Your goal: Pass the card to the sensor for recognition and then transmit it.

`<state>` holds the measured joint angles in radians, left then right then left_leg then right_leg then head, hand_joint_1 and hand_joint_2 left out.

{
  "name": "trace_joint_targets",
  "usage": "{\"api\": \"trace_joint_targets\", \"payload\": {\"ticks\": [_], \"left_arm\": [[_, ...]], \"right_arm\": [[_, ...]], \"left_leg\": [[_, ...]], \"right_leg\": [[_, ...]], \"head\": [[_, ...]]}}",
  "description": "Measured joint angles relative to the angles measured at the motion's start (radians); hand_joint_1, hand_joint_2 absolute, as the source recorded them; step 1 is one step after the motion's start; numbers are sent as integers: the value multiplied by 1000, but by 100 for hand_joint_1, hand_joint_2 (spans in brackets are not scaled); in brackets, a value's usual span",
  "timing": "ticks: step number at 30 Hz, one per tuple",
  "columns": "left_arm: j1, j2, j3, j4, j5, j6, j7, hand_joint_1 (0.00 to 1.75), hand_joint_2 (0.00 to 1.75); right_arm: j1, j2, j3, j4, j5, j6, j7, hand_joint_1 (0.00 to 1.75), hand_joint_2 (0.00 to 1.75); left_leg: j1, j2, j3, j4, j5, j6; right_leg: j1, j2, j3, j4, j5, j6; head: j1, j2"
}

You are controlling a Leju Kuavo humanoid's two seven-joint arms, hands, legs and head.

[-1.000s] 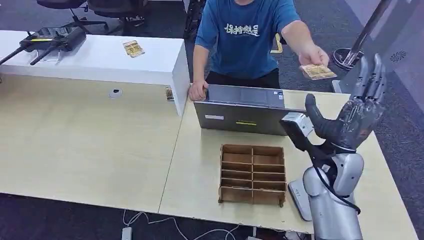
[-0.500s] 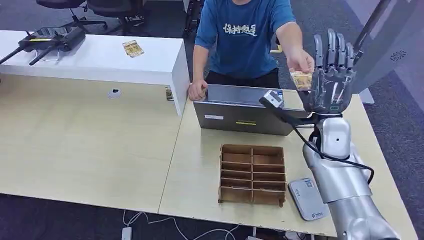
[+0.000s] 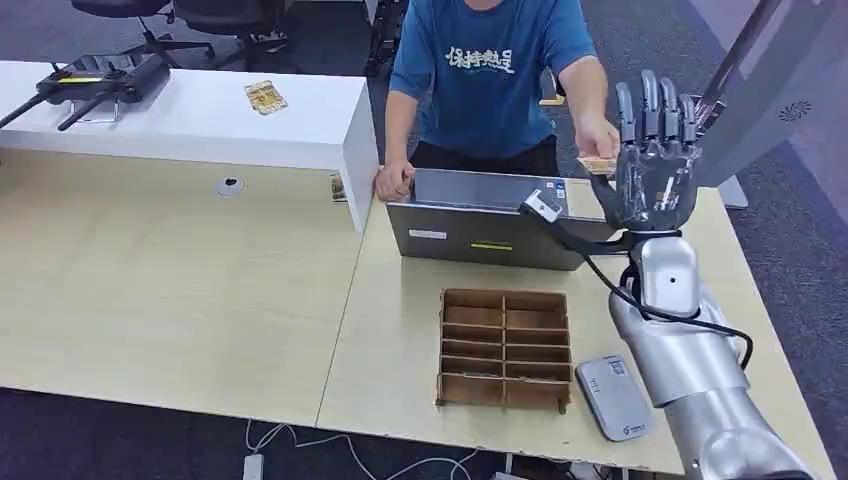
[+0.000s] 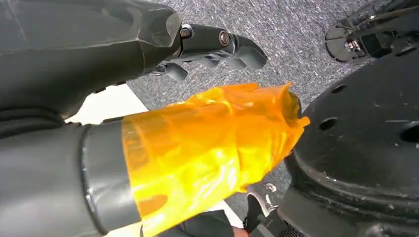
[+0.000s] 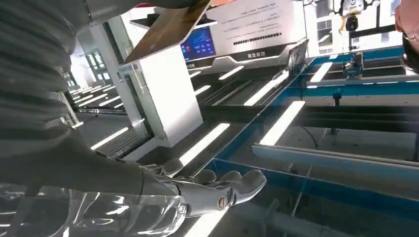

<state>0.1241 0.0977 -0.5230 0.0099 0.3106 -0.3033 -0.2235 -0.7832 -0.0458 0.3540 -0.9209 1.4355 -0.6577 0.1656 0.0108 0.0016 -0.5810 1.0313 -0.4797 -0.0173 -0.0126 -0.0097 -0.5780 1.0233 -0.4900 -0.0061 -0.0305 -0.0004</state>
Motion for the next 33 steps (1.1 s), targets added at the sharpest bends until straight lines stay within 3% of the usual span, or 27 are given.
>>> {"api": "trace_joint_targets", "payload": {"ticks": [12, 13, 15, 16, 33], "left_arm": [[-1, -5, 10, 0, -21, 3, 0, 0, 0], [-1, -5, 11, 0, -22, 4, 1, 0, 0], [-1, -5, 19, 0, -27, 3, 1, 0, 0], [-1, -5, 22, 0, -29, 3, 1, 0, 0], [-4, -10, 58, 0, -57, 4, 0, 0, 0]], "right_arm": [[19, -16, 6, -19, -24, -1, -18, 0, 175], [20, -18, 6, -21, -27, 0, -18, 19, 175], [24, -20, 7, -23, -32, -2, -21, 19, 175], [25, -21, 7, -23, -33, -2, -22, 169, 175], [35, -23, 15, -23, -41, -2, -29, 175, 175]], "left_leg": [[0, 0, 0, 0, 0, 0], [0, 0, 0, 0, 0, 0], [0, 0, 0, 0, 0, 0], [0, 0, 0, 0, 0, 0], [0, 0, -1, 0, 0, 0]], "right_leg": [[0, 0, 0, 0, 0, 0], [0, 0, 0, 0, 0, 0], [0, 0, 0, 0, 0, 0], [0, 0, 0, 0, 0, 0], [0, 0, 0, 0, 0, 0]], "head": [[0, 0], [0, 0], [0, 0], [0, 0], [0, 0]]}}
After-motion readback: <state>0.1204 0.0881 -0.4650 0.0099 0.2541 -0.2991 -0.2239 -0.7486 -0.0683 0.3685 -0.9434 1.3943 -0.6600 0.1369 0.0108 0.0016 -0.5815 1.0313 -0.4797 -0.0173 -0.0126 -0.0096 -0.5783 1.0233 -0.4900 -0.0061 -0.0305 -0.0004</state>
